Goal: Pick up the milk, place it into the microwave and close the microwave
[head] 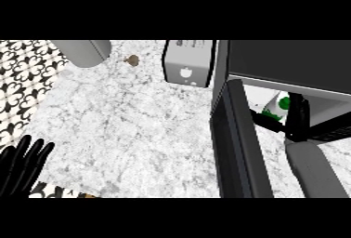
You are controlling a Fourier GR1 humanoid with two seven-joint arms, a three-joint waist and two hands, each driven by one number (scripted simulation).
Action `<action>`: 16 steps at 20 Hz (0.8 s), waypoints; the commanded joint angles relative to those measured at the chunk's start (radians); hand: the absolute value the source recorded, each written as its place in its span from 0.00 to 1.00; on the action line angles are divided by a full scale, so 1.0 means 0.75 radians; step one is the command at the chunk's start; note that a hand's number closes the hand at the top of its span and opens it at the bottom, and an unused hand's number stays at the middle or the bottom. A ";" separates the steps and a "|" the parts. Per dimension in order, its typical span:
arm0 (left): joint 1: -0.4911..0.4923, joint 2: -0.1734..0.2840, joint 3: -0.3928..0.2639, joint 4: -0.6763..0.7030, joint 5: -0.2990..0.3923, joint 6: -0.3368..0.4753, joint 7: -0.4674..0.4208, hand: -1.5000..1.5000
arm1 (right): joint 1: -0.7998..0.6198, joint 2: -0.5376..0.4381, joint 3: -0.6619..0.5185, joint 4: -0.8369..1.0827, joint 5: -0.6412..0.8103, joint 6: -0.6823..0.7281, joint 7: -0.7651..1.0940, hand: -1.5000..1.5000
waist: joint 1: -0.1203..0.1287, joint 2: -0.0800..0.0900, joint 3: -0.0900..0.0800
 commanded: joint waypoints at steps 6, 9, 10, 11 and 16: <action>-0.050 -0.003 -0.042 0.022 -0.038 0.003 0.015 0.00 | -0.488 0.044 -0.007 0.397 -0.050 0.230 0.442 0.00 | 0.057 0.031 -0.006; -0.043 -0.028 -0.083 0.013 -0.078 0.019 0.025 0.00 | -0.587 0.062 -0.021 0.506 -0.046 0.259 0.491 0.00 | 0.038 0.028 -0.004; -0.060 -0.028 -0.065 0.013 -0.057 0.030 0.033 0.00 | -0.619 0.051 -0.033 0.542 -0.053 0.291 0.504 0.00 | 0.021 0.027 -0.004; -0.062 -0.036 -0.088 0.027 -0.084 0.022 0.011 0.00 | -0.644 0.046 -0.035 0.578 -0.038 0.283 0.514 0.00 | 0.025 0.033 -0.005; -0.060 -0.062 -0.129 0.013 -0.154 0.049 0.011 0.00 | -0.748 0.051 -0.070 0.717 -0.030 0.306 0.504 0.00 | -0.009 0.028 -0.003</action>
